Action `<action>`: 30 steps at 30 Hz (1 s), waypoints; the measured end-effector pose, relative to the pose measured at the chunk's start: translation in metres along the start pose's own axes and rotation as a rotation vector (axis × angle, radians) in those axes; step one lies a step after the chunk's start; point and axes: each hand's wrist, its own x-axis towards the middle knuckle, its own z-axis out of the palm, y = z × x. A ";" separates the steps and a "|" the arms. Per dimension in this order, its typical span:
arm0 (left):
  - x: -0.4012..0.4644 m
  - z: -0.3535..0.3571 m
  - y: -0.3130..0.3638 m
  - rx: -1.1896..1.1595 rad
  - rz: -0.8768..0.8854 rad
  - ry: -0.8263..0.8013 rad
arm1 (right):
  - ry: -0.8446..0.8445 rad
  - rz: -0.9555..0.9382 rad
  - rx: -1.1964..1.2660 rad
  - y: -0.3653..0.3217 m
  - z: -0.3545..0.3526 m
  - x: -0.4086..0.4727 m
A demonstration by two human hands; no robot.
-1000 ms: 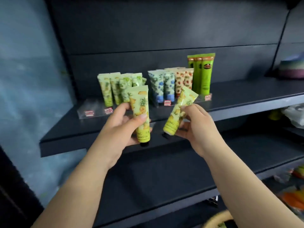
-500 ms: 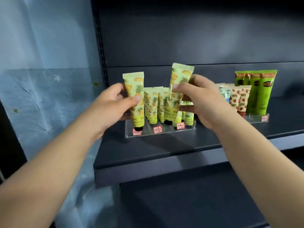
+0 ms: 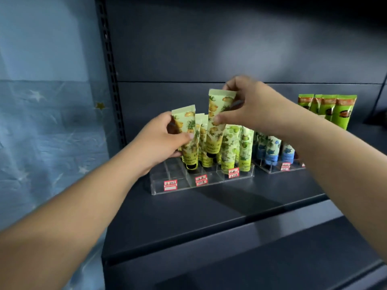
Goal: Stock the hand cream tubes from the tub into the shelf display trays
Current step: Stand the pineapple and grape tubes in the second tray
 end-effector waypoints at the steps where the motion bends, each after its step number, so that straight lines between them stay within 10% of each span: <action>1: 0.001 0.002 -0.002 0.007 -0.005 -0.004 | -0.023 -0.002 -0.013 0.001 -0.001 0.001; 30: 0.005 0.013 -0.018 0.220 -0.047 -0.030 | -0.211 -0.100 -0.443 0.028 0.019 0.013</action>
